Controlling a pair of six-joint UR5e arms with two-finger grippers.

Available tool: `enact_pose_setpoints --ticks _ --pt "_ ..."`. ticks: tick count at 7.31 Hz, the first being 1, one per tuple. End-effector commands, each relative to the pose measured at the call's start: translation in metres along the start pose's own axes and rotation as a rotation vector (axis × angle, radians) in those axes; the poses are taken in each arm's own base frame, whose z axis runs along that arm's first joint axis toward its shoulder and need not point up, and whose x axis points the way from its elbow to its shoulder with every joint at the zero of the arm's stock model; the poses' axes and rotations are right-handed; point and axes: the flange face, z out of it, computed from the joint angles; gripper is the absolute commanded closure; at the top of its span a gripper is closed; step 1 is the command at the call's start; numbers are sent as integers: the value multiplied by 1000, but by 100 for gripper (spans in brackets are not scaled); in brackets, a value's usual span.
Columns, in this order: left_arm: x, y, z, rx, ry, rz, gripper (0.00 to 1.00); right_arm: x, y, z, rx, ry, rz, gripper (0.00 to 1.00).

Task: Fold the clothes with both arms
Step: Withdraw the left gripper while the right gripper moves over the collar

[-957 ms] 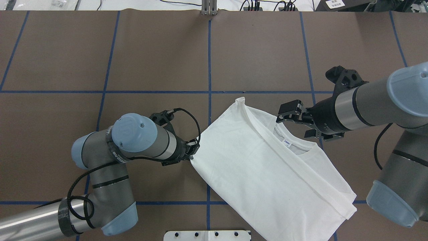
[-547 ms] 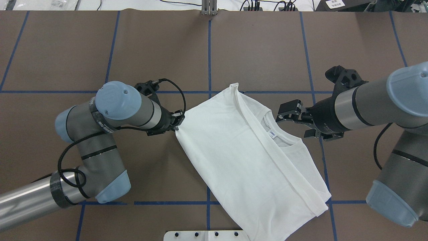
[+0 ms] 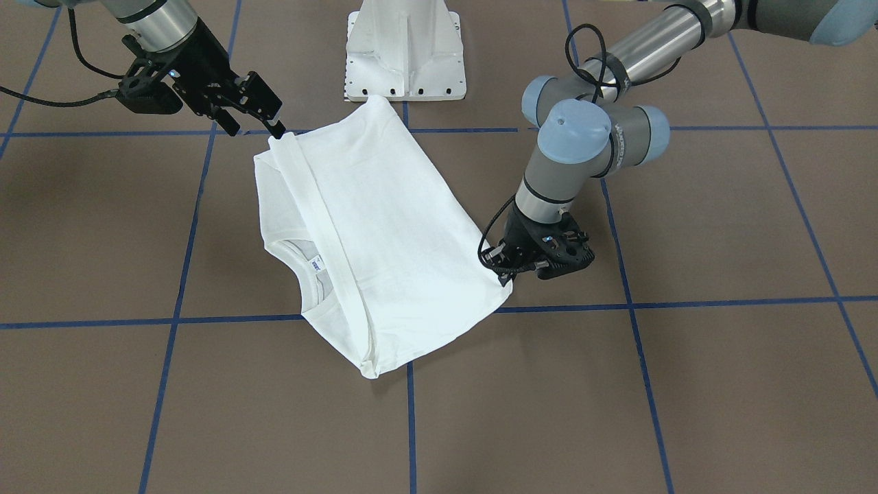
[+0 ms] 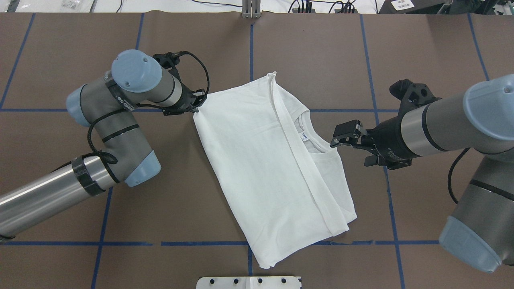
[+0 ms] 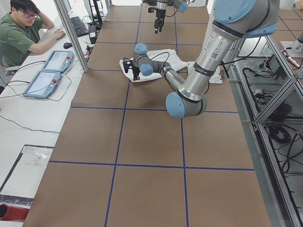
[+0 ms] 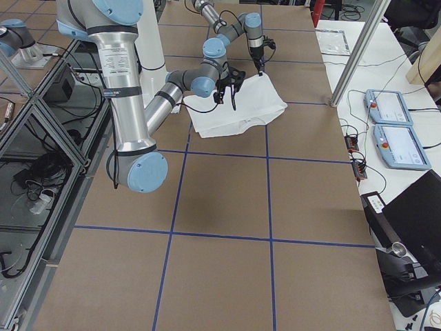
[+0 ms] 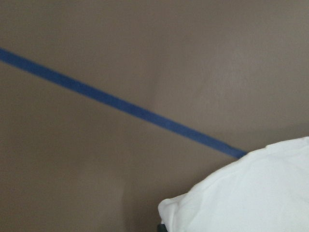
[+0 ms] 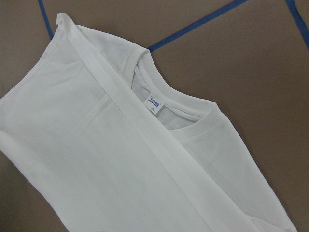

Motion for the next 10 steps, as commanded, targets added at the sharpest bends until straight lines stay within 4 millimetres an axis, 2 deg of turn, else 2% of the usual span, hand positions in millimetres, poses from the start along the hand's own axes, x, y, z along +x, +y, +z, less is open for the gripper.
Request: enact_pose_setpoints --ticks 1,2,4,6,7,8,10 --pt "29 -64 18 64 26 41 100 0 0 0 0 0 0 0" --pt "43 -82 23 107 68 52 100 -1 0 0 0 -2 -1 0" --pt "60 -97 36 189 110 78 100 0 0 1 1 1 0 0" --pt "55 -104 49 229 124 81 100 1 -1 4 2 5 2 0" --pt "54 -105 49 233 121 87 18 0 -1 4 3 5 2 0" --pt "52 -110 46 239 118 108 0 0 -2 5 11 8 1 0" --pt "36 -138 30 246 109 143 0 -1 -19 16 30 36 -111 0"
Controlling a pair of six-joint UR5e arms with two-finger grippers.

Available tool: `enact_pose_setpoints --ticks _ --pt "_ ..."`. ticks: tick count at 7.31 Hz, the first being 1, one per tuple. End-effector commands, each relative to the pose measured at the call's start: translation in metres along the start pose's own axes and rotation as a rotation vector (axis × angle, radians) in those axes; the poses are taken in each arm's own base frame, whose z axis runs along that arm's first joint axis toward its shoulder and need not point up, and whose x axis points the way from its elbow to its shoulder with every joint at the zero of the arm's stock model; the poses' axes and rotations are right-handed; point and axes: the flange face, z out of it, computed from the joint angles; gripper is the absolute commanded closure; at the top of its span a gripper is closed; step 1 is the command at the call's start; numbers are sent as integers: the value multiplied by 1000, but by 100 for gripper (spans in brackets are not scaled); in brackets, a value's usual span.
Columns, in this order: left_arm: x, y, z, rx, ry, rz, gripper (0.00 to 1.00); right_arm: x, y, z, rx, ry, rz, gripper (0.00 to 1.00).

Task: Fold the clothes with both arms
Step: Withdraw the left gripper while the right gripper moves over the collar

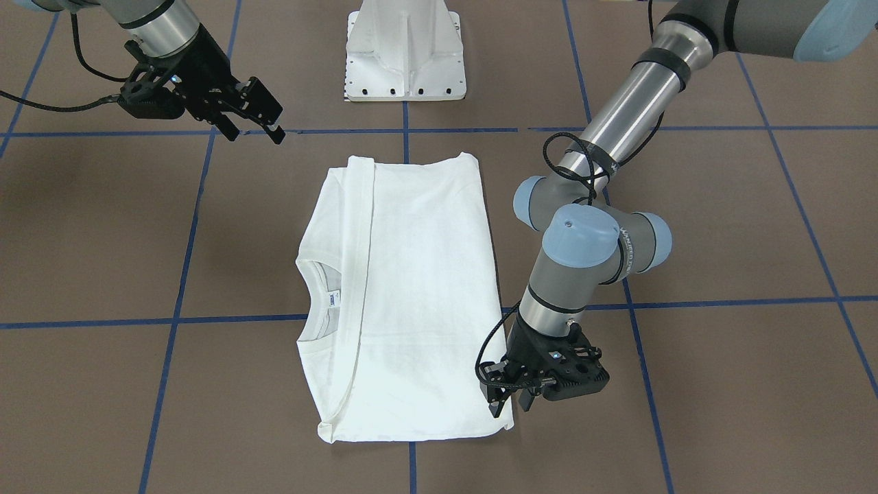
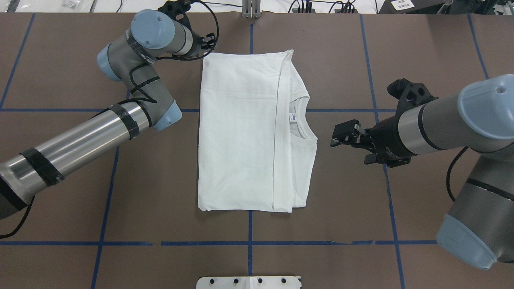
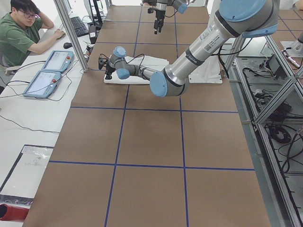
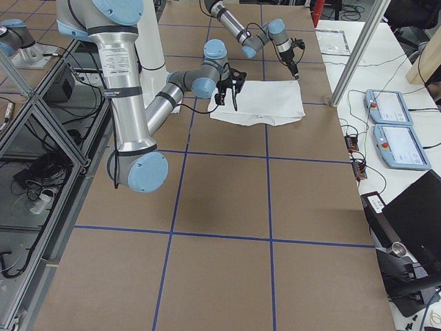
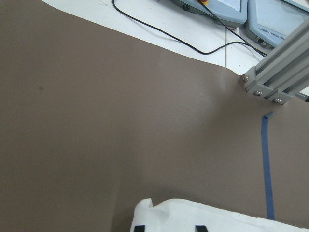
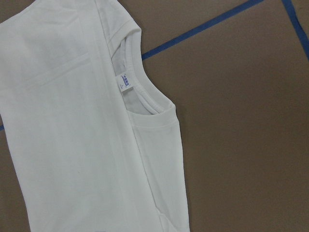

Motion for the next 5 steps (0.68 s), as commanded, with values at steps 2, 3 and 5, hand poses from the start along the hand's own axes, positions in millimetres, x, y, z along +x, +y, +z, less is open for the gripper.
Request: enact_pose_setpoints --ticks 2,3,5 --pt "-59 -5 -31 -114 18 25 0 -29 -37 32 29 99 -137 0" --pt "-77 5 -48 -137 6 36 0 -49 -42 32 48 169 -220 0" --pt "-103 26 -108 -161 5 143 0 -90 -47 78 94 284 -285 0"
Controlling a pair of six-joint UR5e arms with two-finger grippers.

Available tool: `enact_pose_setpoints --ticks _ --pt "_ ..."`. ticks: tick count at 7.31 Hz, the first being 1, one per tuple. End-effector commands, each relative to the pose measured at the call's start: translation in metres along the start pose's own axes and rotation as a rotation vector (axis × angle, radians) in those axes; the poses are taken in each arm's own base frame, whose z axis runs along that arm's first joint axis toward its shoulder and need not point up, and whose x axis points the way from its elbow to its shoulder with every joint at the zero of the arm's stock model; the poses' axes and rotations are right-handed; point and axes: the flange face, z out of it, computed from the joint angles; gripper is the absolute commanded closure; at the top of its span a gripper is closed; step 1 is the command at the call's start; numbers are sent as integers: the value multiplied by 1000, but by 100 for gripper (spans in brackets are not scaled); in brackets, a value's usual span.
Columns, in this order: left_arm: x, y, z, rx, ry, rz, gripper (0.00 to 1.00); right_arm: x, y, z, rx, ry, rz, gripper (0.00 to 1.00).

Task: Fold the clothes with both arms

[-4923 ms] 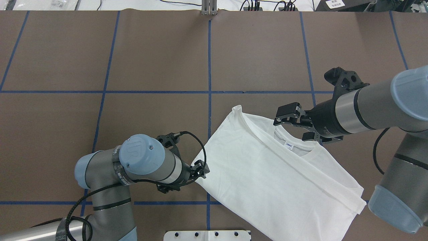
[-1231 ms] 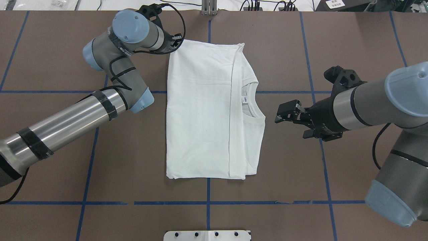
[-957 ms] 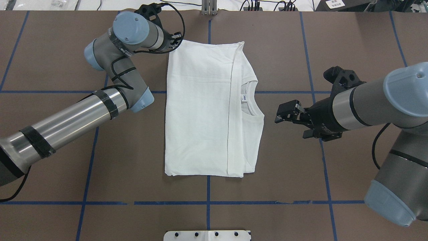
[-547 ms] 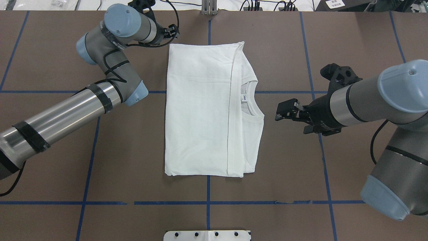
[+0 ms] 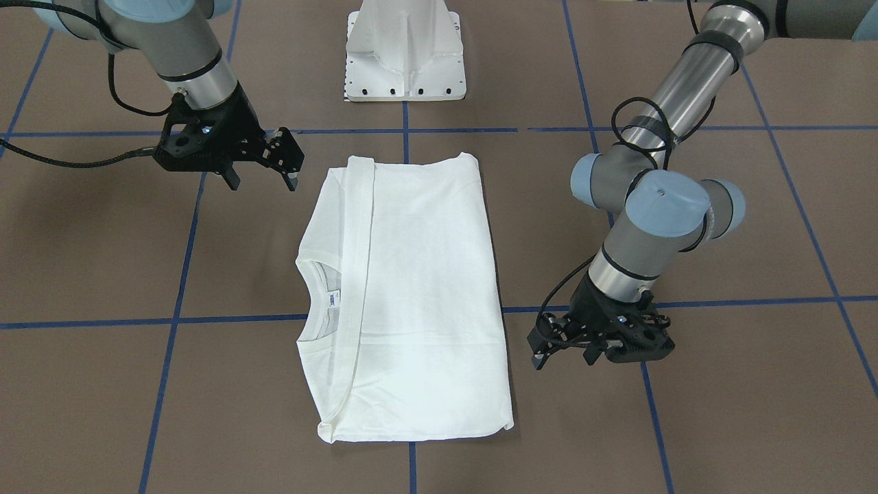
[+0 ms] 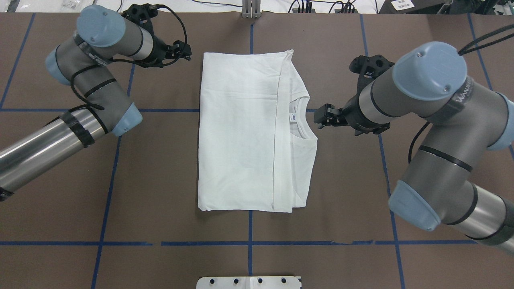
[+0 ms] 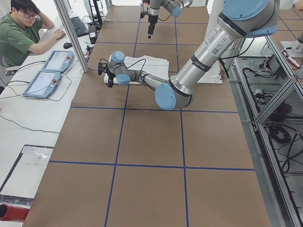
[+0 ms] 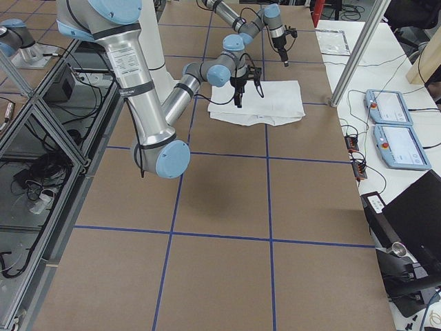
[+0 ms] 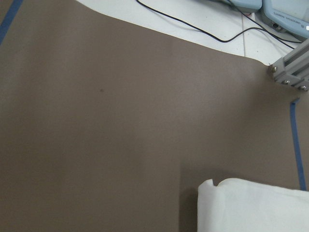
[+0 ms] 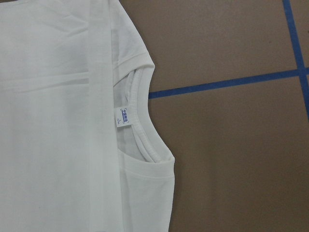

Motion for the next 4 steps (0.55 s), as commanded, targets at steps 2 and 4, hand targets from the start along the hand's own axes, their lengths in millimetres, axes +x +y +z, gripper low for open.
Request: enact_pose_setpoints --ticks 2,4 --pt "-23 60 -113 -65 37 114 0 -76 -35 74 11 156 -110 0" --pt "-19 80 -165 -89 44 115 0 -128 -32 128 -4 245 -179 0"
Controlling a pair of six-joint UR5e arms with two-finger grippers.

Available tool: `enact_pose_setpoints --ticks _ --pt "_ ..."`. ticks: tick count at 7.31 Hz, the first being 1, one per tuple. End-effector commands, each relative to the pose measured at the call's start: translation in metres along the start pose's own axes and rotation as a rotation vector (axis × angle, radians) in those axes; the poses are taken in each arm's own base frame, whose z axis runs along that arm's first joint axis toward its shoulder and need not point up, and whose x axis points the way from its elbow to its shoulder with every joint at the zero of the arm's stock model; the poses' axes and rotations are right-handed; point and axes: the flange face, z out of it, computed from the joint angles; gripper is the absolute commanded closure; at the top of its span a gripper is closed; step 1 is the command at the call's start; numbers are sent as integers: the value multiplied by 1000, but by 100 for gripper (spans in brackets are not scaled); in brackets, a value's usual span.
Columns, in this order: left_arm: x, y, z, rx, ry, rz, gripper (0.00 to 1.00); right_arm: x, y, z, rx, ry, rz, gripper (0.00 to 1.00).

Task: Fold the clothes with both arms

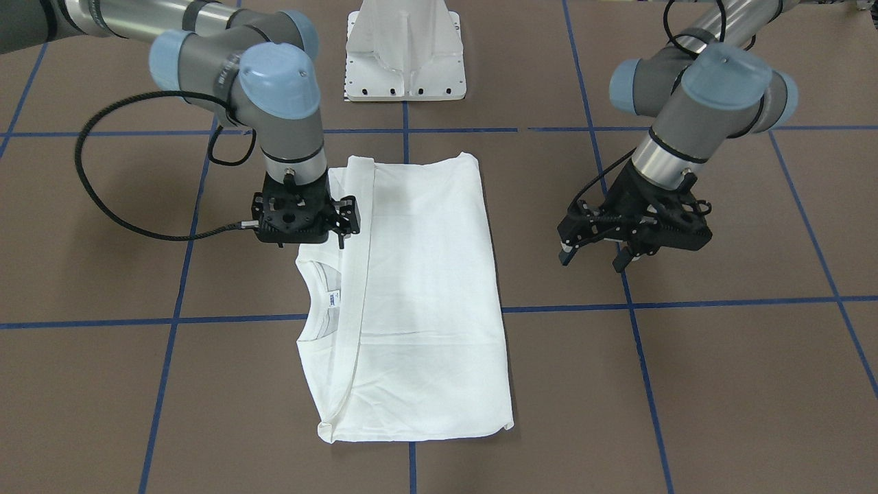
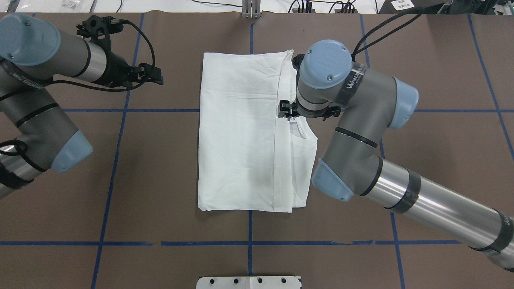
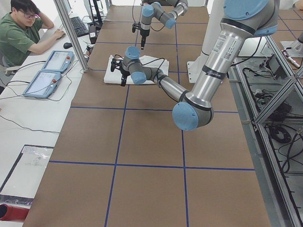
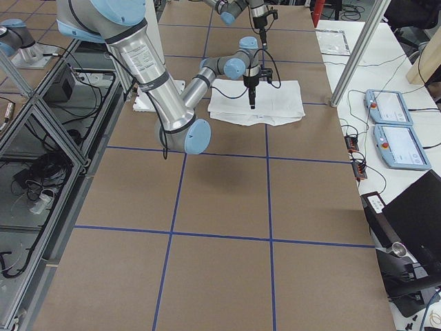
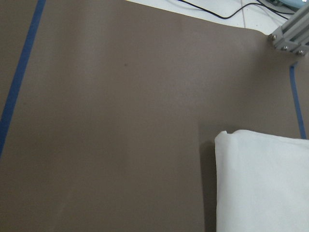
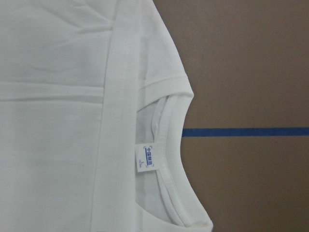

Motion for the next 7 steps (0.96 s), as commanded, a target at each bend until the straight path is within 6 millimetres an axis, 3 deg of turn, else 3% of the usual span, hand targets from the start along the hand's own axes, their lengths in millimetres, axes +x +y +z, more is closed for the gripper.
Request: enact_pose_setpoints --ticks 1,3,7 --pt "7 18 -34 -24 15 7 0 -52 7 45 -30 84 -61 0" --pt "5 19 -32 -27 11 6 0 -63 28 61 -61 96 -89 0" --pt "4 20 -26 -36 6 3 0 -63 37 67 -92 123 -91 0"
